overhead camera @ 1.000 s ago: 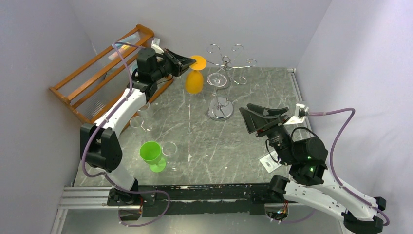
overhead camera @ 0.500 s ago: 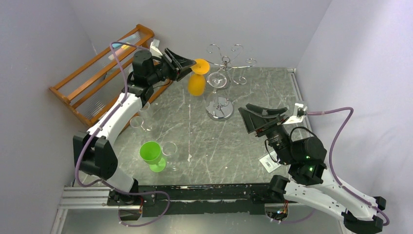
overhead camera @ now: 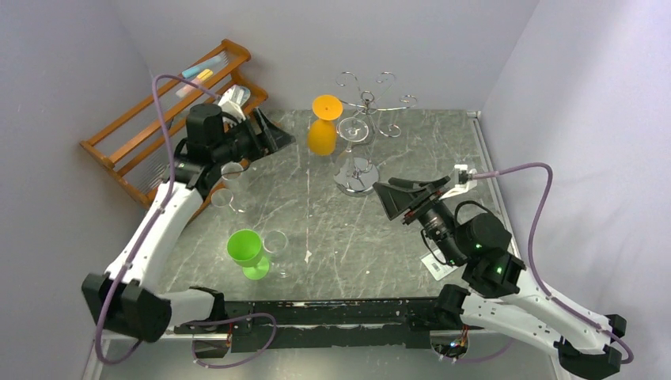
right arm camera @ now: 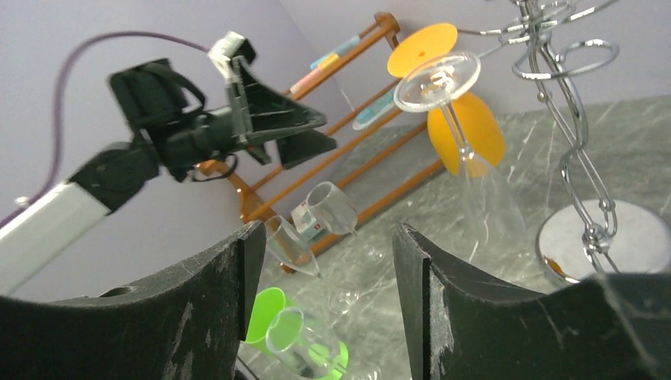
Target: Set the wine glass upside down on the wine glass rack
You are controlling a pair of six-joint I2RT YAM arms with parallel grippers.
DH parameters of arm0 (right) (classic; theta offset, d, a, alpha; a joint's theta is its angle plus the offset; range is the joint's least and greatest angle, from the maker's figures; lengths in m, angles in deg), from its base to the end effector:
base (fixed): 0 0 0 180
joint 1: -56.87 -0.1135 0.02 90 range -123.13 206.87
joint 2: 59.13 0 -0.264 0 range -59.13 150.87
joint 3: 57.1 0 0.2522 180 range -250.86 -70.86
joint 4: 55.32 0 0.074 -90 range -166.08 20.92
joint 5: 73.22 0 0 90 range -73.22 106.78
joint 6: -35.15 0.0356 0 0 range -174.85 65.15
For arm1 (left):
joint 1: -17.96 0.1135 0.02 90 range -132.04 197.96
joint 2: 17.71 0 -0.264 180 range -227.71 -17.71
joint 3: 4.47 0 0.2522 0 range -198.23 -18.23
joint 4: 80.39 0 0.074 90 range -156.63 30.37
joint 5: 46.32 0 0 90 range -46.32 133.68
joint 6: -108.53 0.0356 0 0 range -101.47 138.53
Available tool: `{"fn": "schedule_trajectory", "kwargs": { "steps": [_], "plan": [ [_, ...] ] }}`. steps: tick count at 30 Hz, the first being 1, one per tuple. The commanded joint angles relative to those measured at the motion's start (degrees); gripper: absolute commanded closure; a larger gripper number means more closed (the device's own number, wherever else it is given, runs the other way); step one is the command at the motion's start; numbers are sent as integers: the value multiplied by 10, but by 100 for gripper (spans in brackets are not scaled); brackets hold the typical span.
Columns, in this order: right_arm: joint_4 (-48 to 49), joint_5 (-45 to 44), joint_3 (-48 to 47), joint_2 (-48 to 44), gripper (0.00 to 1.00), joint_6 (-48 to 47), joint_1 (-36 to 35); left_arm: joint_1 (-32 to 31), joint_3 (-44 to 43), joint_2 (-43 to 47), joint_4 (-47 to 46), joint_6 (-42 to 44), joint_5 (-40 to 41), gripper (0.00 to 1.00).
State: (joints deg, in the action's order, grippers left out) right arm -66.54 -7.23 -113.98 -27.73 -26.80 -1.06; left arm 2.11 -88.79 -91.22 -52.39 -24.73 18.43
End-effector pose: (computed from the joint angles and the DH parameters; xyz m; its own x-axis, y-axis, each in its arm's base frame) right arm 0.0789 0.0987 0.3858 -0.1501 0.5694 -0.8082 -0.5599 0.6248 0.5442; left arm 0.2789 -0.0950 0.3826 -0.6450 -0.4612 -0.6093 0.2705 0.6079 -0.7465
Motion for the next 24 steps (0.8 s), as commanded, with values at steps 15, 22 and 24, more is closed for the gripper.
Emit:
{"fn": "schedule_trajectory", "kwargs": {
  "steps": [15, 22, 24],
  "plan": [
    [-168, -128, -35, 145, 38, 180, -2, -31, -50, 154, 393, 365, 56, 5],
    [-210, -143, -6, 173, 39, 257, -2, -146, -31, 131, 439, 378, 123, 27],
    [-219, -140, 6, 178, 39, 282, -2, -173, -24, 126, 442, 374, 115, 31]
  ]
}}
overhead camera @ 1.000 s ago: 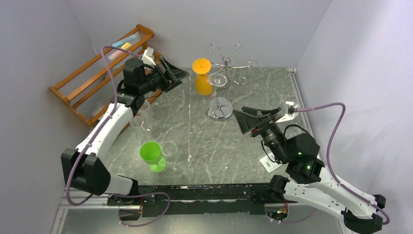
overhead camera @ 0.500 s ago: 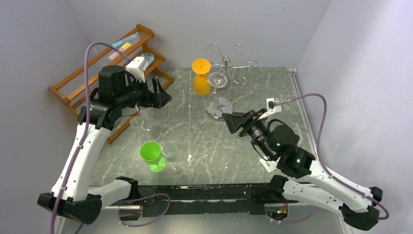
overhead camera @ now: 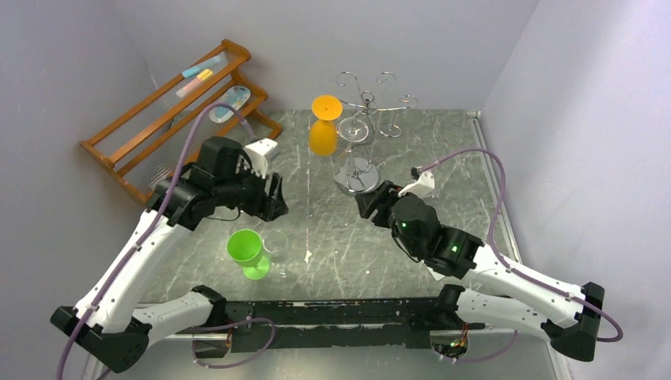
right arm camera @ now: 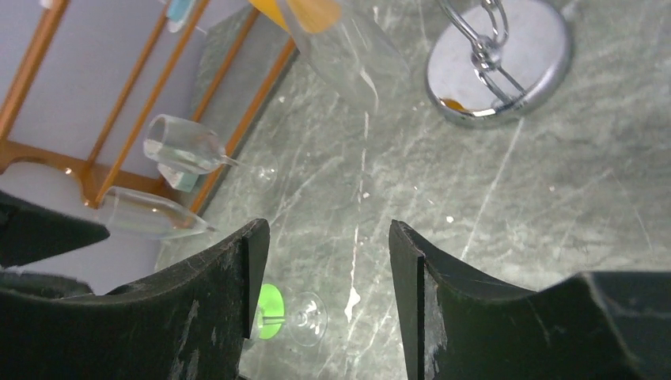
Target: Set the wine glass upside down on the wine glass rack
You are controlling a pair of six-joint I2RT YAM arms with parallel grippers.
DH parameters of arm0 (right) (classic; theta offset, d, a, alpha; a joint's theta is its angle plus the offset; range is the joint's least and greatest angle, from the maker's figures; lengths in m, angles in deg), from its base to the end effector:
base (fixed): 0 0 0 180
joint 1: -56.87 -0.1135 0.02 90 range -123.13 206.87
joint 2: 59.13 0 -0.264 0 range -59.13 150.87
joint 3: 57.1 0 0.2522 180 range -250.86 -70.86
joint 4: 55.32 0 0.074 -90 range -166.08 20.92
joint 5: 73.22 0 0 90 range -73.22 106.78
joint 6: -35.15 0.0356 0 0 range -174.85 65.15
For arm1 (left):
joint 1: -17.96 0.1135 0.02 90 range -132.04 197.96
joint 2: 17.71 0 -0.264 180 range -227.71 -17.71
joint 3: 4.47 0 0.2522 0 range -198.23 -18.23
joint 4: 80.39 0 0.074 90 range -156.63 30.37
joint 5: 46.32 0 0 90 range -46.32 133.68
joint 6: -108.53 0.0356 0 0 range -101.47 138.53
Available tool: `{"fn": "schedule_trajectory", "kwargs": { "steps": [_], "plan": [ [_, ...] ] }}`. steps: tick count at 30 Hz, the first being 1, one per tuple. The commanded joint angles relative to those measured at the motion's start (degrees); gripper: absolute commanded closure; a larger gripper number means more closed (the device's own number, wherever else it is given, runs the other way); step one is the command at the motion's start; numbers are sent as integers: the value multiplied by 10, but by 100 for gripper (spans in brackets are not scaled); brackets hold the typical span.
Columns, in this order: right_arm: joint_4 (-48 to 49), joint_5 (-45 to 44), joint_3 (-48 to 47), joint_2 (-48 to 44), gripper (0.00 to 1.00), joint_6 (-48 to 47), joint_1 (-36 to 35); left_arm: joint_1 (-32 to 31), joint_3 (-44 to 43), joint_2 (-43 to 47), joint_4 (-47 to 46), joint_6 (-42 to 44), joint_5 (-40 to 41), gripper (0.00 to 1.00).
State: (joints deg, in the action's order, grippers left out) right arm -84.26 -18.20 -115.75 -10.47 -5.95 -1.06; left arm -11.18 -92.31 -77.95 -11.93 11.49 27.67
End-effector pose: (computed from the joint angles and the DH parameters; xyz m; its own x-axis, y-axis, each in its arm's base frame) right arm 0.1190 0.1515 0.3220 -0.4196 0.4932 -0.7620 -0.1372 0.7954 0.5903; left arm 0.1649 -0.1032 0.3887 -0.6468 0.2257 -0.7285 0.5753 0.7715 -0.2718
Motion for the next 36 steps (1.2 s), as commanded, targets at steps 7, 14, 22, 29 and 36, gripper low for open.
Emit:
{"fn": "schedule_trajectory", "kwargs": {
  "steps": [7, 14, 22, 29, 36],
  "plan": [
    [-17, -3, 67, 26, 40, 98, -2, -101, 49, -10, 27, 2, -5, 41],
    [-16, -6, 75, 51, 40, 95, -2, -129, 67, -53, 69, 10, 44, 45],
    [-12, -2, 97, 38, 40, 101, 4, -148, 49, -76, 92, 21, 56, 52],
    [-12, -3, 109, 24, 40, 103, 7, -165, 56, -80, 83, -2, 43, 50],
    [-6, 0, 109, 28, 40, 105, 7, -196, 83, -96, 71, -8, 43, 58]
  ]
}}
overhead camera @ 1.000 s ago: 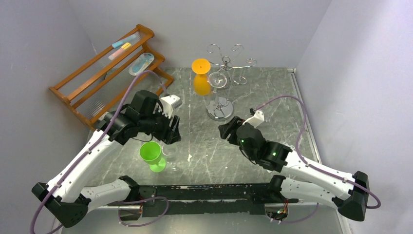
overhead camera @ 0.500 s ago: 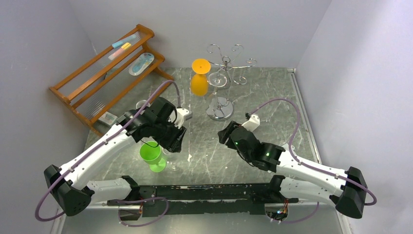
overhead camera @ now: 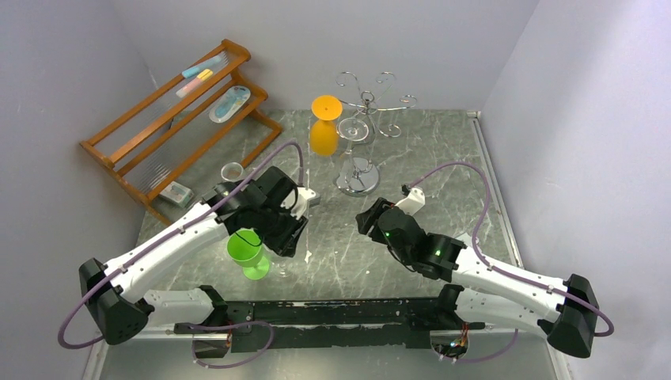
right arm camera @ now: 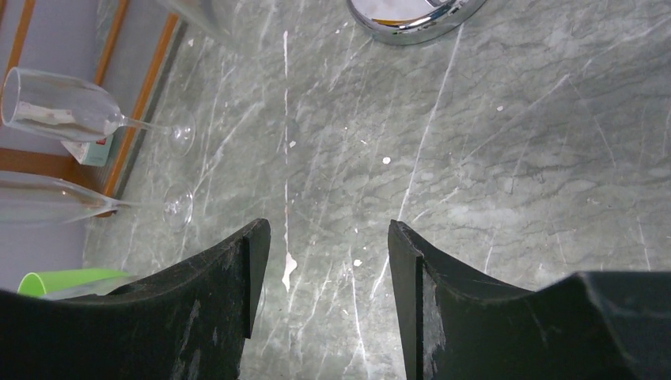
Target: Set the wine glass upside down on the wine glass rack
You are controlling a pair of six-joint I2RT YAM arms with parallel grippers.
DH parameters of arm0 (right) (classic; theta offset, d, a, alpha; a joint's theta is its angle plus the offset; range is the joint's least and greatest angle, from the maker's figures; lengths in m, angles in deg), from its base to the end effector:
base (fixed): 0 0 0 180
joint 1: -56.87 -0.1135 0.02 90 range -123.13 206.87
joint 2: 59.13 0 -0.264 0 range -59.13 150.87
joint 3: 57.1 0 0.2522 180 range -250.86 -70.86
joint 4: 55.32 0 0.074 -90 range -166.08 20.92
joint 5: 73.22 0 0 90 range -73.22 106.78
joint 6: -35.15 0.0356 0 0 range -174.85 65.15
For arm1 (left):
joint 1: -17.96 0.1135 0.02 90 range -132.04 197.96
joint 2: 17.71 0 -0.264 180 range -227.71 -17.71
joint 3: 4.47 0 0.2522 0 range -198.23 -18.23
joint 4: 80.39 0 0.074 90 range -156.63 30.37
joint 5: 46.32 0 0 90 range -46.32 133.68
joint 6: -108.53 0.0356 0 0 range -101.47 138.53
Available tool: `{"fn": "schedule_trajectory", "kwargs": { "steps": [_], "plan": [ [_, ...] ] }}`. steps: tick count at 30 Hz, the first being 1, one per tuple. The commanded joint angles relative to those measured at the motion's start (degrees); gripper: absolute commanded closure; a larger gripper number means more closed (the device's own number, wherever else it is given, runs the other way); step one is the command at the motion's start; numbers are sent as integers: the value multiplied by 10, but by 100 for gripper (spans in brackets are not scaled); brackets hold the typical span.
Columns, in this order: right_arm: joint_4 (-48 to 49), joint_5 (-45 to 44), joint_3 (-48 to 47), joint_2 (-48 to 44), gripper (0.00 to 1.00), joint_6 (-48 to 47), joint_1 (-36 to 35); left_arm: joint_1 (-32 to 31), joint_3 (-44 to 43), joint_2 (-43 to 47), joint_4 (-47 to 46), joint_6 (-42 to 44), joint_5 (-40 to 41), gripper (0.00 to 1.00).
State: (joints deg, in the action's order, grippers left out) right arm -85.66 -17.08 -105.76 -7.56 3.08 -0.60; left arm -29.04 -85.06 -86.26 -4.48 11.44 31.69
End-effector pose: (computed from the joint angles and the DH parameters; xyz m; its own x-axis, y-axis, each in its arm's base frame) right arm 0.1213 0.1532 0.2507 -0.5375 0.4659 -0.7029 0.0112 0.8374 0.5465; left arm 0.1433 -0.1645 0.3141 -0.7036 0.5775 -0.4140 0.6963 0.6767 -0.2394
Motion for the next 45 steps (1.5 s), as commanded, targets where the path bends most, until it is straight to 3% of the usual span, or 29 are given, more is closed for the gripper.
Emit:
{"fn": "schedule_trajectory", "kwargs": {
  "steps": [1, 4, 7, 8, 15, 19, 24, 28, 34, 41, 45],
  "plan": [
    [8, -11, 9, -1, 40, 16, 3, -20, 10, -18, -2, -9, 9, 59],
    [6, -11, 10, -4, 40, 23, 3, -24, 6, -28, 1, -9, 29, 66],
    [6, -9, 15, -14, 40, 31, 4, -27, 6, -33, -2, -6, 30, 91],
    [6, -9, 16, -19, 40, 33, 4, -28, 8, -33, -9, -5, 26, 95],
    [18, 5, 9, -35, 39, 37, 8, -37, -22, -21, -72, -3, -12, 95],
    [22, 29, -17, -30, 36, 40, 20, -41, -22, -10, -186, -58, 2, 95],
    [18, 111, -33, -23, 36, 117, 65, -50, 46, 29, -365, -113, 46, 95],
    [67, 217, 12, -33, 41, 225, 124, -59, 102, 59, -484, -128, 66, 95],
    [182, 224, 87, -51, 46, 333, 133, -70, 247, 120, -718, -168, 91, 95],
    [136, 223, 63, -27, 46, 378, 134, -74, 318, 146, -833, -190, 80, 95],
    [83, 212, 58, -14, 52, 439, 134, -75, 331, 147, -861, -191, 80, 95]
  ]
}}
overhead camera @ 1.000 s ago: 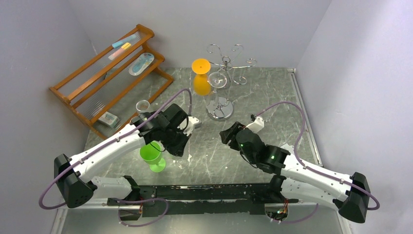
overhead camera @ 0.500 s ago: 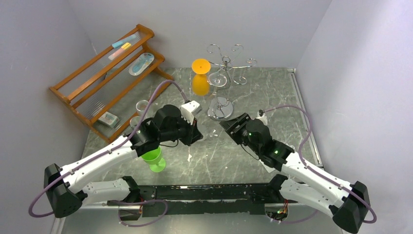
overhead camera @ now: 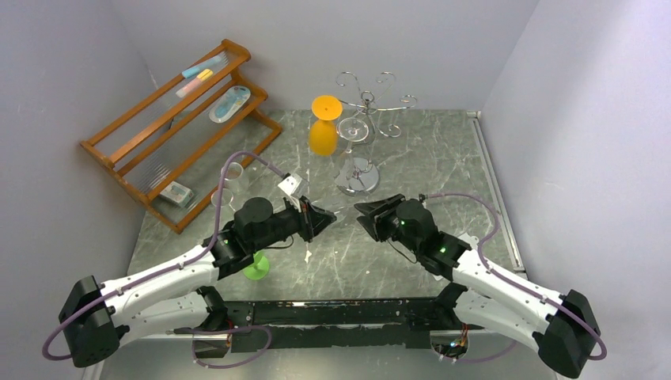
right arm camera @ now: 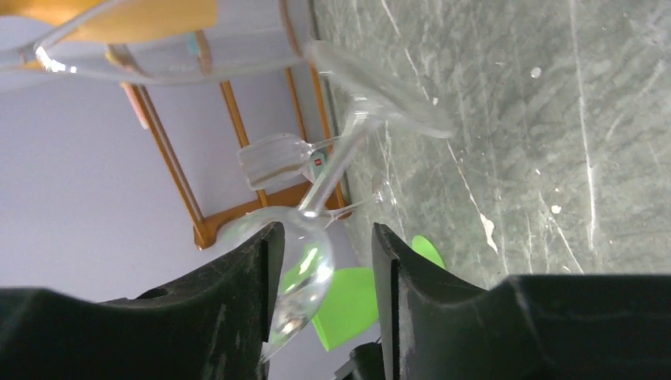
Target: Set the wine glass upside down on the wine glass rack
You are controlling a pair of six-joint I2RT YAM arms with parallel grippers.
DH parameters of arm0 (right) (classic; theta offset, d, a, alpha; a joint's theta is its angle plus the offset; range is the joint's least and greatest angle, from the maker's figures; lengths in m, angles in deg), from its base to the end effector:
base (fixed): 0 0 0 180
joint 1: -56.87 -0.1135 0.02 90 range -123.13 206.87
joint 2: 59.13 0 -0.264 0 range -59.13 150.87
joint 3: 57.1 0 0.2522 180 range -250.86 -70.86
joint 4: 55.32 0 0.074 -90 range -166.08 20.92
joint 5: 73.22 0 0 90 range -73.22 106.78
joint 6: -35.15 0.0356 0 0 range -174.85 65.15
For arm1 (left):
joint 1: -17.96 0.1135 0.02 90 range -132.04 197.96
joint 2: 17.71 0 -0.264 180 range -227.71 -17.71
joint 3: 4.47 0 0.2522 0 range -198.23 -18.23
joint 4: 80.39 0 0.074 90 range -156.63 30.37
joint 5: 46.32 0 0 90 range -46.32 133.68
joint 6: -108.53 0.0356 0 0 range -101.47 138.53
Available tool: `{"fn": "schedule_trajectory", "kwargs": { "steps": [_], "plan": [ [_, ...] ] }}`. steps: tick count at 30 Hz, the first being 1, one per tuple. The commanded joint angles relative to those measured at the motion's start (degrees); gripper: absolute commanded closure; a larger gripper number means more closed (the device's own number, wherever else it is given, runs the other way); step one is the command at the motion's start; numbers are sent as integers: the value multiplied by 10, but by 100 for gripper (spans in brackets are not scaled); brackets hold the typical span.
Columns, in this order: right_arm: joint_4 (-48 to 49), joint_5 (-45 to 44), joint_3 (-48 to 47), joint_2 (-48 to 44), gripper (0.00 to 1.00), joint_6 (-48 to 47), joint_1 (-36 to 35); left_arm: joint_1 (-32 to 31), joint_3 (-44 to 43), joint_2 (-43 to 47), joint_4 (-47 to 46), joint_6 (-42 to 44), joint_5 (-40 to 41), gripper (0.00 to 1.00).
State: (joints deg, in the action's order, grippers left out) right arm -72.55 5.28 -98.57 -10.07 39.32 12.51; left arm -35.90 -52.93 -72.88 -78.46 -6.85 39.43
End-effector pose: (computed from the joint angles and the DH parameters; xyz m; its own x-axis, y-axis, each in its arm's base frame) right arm 0.1450 0.1318 0.2339 -0.5325 0.8463 -0.0175 0.3397 0.2326 0.9113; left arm 0.1323 -0.1856 0.2843 -0.4438 -0.1171 -0.8885 0.7287 0.5299 -0.4338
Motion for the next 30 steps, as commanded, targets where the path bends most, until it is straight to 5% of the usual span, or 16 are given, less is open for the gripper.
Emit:
{"fn": "schedule_trajectory", "kwargs": {
  "steps": [1, 7, 11, 22, 30],
  "plan": [
    [-52, -13, -12, 14, 53, 90, 2, -6, 13, 13, -130, -9, 2, 95],
    [27, 0, 9, 26, 53, 104, 2, -7, 11, 6, -135, 5, -8, 95],
    [162, -3, 54, 14, 52, 97, 2, -8, 13, 6, -136, 3, -8, 95],
    [222, -38, 82, -17, 63, 82, 2, -8, 13, 8, -125, 20, -20, 95],
    [168, 0, 55, 31, 55, 102, 2, -8, 19, 10, -153, 13, -33, 95]
  ]
}}
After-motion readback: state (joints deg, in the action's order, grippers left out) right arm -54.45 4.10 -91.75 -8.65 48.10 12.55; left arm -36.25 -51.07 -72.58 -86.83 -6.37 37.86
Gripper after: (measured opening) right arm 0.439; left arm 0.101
